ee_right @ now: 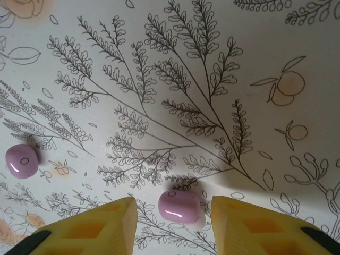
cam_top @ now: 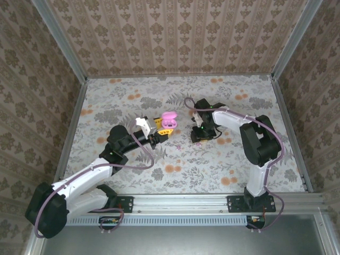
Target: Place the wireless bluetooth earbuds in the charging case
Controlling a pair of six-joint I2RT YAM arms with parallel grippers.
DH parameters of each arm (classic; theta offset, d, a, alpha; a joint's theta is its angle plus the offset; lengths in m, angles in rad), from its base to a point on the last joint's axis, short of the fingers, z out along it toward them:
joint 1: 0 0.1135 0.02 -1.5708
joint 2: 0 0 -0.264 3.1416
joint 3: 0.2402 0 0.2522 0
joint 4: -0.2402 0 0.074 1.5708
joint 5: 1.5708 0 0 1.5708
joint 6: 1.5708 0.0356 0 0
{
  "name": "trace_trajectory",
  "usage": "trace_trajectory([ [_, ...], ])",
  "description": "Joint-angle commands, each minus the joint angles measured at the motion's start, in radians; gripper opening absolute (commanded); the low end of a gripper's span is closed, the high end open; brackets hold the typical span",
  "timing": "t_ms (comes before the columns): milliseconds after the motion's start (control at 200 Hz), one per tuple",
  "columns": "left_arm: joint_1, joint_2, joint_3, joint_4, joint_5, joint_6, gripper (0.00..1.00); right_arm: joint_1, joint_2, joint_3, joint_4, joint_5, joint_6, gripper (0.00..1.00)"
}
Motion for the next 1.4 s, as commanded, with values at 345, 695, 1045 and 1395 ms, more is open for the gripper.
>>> trace_trajectory([
  [345, 0.0, -0.016, 0.002, -0.001, 0.005, 0.0, 0.33, -0.027, 0.024, 0.002, -0.037, -0.06, -0.051, 0.39],
  [695, 0.0, -0.01, 0.009, -0.006, 0.009, -0.003, 0.32, -0.04, 0.041, -0.023, -0.052, -0.078, -0.067, 0.39],
  [1045, 0.001, -0.002, 0.018, -0.006, 0.014, -0.004, 0.33, -0.039, 0.061, -0.024, -0.049, -0.09, -0.072, 0.35],
  [1395, 0.001, 0.003, 0.021, -0.009, 0.015, -0.004, 0.33, -0.036, 0.079, -0.007, -0.039, -0.072, -0.056, 0.36],
])
